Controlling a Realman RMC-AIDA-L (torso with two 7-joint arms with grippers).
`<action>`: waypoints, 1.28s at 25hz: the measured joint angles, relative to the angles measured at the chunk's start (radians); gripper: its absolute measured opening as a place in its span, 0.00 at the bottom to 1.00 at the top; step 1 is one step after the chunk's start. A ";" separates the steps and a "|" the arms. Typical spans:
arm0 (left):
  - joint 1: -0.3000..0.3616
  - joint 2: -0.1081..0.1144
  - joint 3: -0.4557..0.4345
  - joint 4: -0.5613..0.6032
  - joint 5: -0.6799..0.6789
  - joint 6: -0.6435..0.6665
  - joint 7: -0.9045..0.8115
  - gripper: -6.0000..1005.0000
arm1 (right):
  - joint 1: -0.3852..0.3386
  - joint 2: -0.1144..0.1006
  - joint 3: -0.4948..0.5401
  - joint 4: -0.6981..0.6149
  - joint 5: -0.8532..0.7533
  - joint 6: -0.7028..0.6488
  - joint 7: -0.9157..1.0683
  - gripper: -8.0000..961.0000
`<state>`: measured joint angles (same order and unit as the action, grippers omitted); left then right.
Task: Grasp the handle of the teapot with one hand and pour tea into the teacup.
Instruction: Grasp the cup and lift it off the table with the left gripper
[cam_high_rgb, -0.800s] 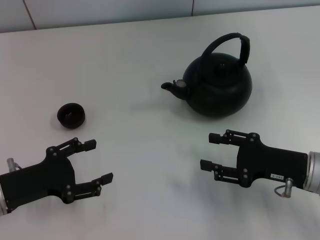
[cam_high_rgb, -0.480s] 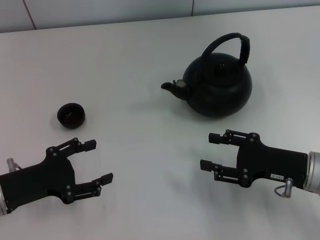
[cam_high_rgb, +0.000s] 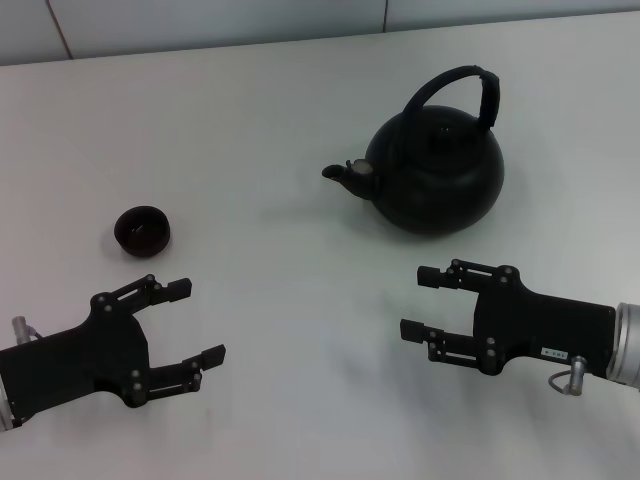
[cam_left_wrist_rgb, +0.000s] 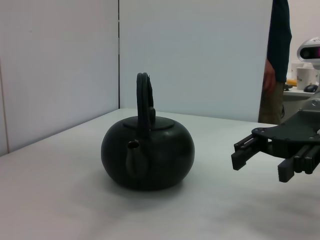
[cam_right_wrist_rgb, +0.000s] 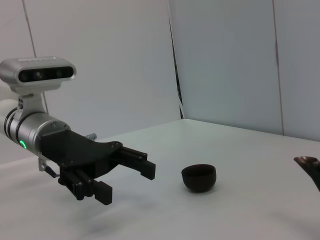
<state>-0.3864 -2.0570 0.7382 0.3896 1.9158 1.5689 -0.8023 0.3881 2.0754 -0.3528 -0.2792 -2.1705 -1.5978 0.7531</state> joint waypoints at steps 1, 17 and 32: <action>0.001 -0.001 -0.001 0.000 0.000 0.000 0.000 0.86 | 0.000 0.000 0.000 0.000 0.000 0.000 0.000 0.72; 0.079 -0.011 -0.372 -0.007 -0.019 -0.052 0.040 0.86 | 0.005 0.000 0.000 0.000 0.000 -0.008 -0.001 0.72; 0.069 -0.012 -0.393 -0.016 -0.012 -0.080 0.040 0.86 | 0.011 0.000 0.000 -0.005 0.000 -0.008 -0.002 0.72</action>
<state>-0.3171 -2.0688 0.3456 0.3741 1.9034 1.4884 -0.7621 0.3988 2.0755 -0.3528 -0.2838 -2.1705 -1.6062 0.7507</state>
